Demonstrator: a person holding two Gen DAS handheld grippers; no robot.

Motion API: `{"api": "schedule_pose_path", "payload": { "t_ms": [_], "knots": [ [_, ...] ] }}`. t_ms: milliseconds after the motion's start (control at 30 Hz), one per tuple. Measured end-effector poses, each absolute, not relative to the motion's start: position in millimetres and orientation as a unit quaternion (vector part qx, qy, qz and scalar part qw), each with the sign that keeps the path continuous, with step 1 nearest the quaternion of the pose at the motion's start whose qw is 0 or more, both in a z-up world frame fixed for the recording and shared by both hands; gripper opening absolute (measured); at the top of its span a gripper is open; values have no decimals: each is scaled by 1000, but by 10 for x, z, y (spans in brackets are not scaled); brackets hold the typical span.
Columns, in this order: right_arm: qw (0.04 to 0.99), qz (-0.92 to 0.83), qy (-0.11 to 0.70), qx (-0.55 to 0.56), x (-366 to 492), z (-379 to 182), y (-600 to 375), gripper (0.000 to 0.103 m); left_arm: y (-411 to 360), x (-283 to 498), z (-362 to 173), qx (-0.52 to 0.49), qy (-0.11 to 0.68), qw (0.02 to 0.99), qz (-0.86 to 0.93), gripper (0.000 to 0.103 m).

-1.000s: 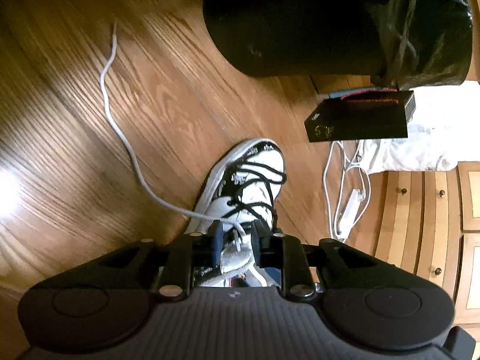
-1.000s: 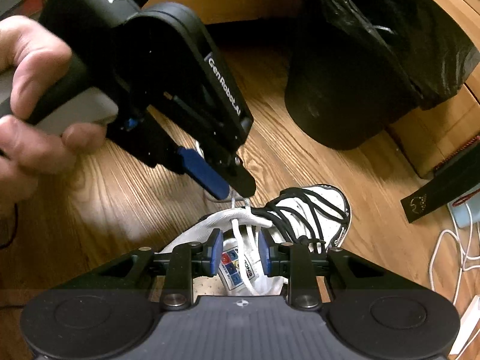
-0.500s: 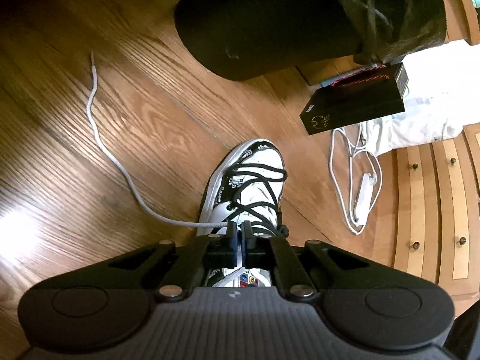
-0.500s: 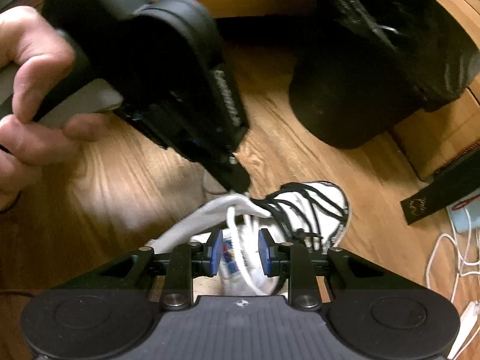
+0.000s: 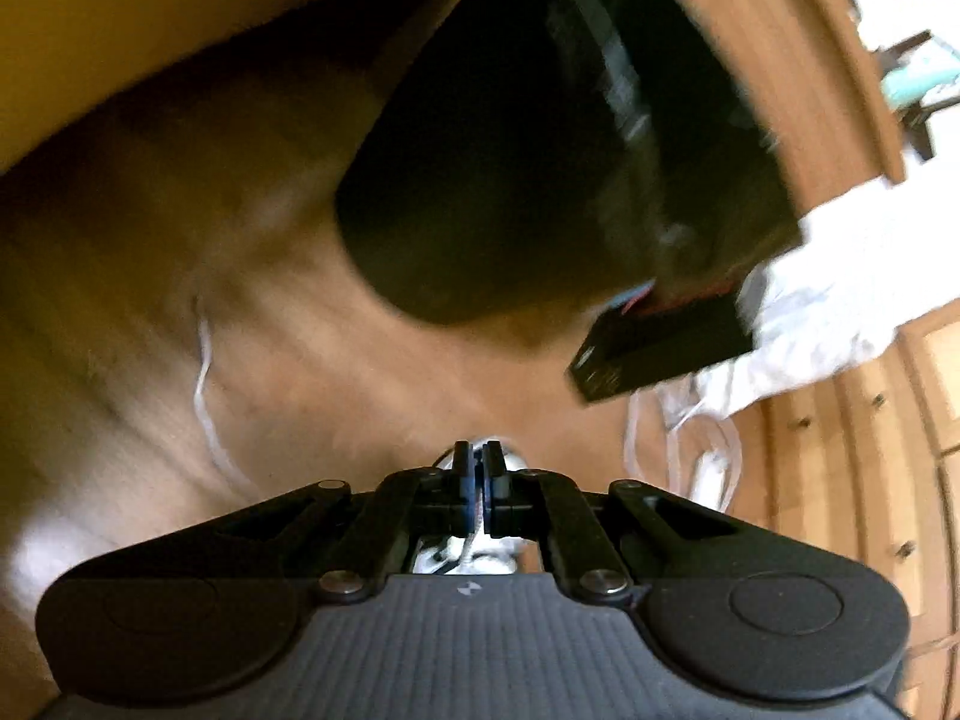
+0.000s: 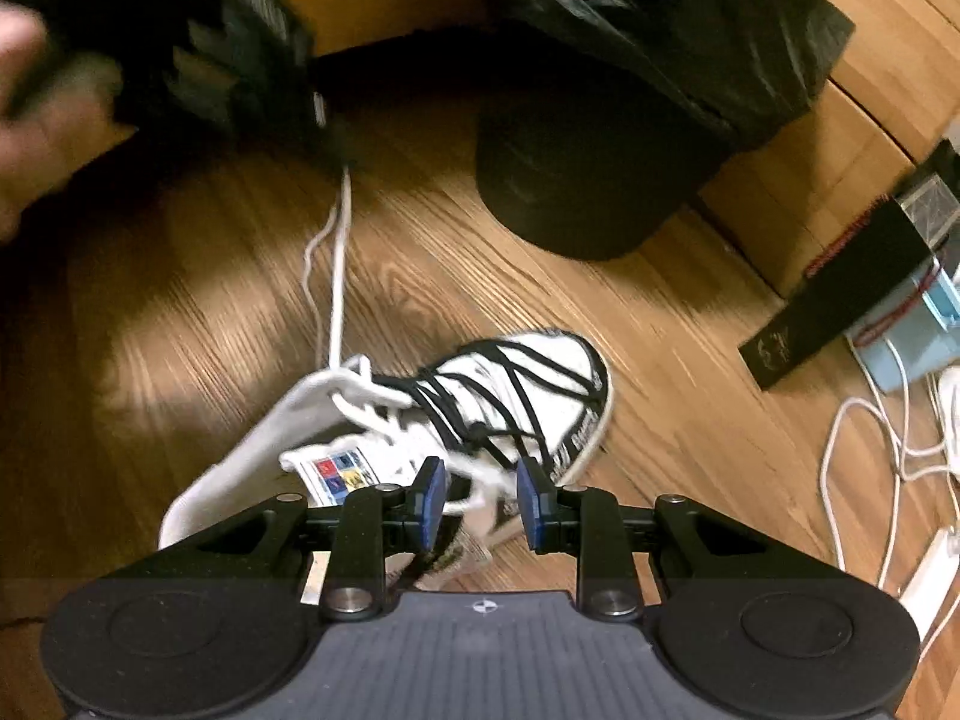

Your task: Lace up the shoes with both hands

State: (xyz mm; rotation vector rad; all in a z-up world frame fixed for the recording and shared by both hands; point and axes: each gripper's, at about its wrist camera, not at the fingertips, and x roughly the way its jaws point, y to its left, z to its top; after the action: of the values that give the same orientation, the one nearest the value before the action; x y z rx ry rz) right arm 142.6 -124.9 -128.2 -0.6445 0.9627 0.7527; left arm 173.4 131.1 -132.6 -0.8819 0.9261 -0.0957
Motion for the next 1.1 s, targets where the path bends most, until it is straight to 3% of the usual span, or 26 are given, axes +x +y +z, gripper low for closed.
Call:
{"api": "schedule_pose_path", "payload": {
  "t_ms": [533, 833, 1100],
  "knots": [
    [761, 343, 455, -311, 1386, -1342, -1205, 30, 1347, 1549, -243, -288, 286, 909, -92, 3],
    [759, 340, 457, -316, 1372, -1346, -1173, 30, 1357, 1411, 91, -254, 228, 933, -112, 0],
    [757, 335, 459, -322, 1364, -1351, -1135, 30, 1695, 1659, -283, -320, 328, 888, -53, 3]
  ]
}}
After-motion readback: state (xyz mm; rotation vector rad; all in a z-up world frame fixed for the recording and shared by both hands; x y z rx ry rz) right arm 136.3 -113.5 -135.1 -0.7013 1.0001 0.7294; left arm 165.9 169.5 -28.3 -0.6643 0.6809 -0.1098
